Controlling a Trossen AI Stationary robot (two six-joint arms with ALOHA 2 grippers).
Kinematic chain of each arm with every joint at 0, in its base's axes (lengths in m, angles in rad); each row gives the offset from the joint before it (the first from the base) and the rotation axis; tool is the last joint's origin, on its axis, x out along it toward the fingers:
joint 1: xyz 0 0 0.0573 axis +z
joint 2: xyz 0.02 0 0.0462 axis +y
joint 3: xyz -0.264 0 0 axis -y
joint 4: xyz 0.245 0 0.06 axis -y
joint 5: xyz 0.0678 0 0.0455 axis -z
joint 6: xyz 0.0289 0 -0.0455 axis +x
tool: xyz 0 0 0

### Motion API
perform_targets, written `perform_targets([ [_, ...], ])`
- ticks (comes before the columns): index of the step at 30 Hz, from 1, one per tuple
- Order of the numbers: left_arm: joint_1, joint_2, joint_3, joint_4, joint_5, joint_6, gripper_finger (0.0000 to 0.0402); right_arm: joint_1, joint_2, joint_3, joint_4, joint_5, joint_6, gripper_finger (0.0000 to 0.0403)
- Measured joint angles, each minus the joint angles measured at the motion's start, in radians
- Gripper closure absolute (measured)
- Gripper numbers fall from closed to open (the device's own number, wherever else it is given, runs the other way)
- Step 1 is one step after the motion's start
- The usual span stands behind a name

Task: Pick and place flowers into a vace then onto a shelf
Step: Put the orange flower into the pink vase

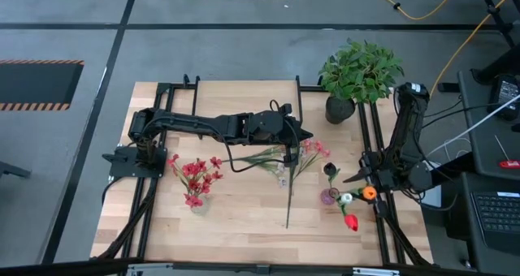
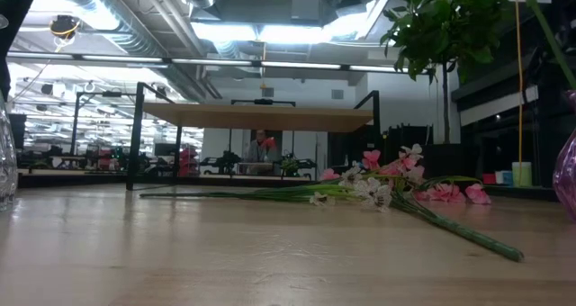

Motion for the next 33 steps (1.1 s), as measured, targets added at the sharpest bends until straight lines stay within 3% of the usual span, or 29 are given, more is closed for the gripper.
perform_targets([
  [18,-0.001,0.000,0.000,0.000,0.000,-0.003,0.0399,0.167,-0.125,0.000,0.000,-0.001,-0.113,0.0186],
  [29,-0.001,0.000,0.000,0.000,0.000,-0.003,0.0399,0.166,-0.133,0.001,-0.059,-0.032,-0.130,0.0186],
  [33,-0.001,0.000,0.000,0.000,0.000,-0.003,0.0400,0.166,-0.133,0.001,-0.060,-0.114,-0.132,0.0186],
])
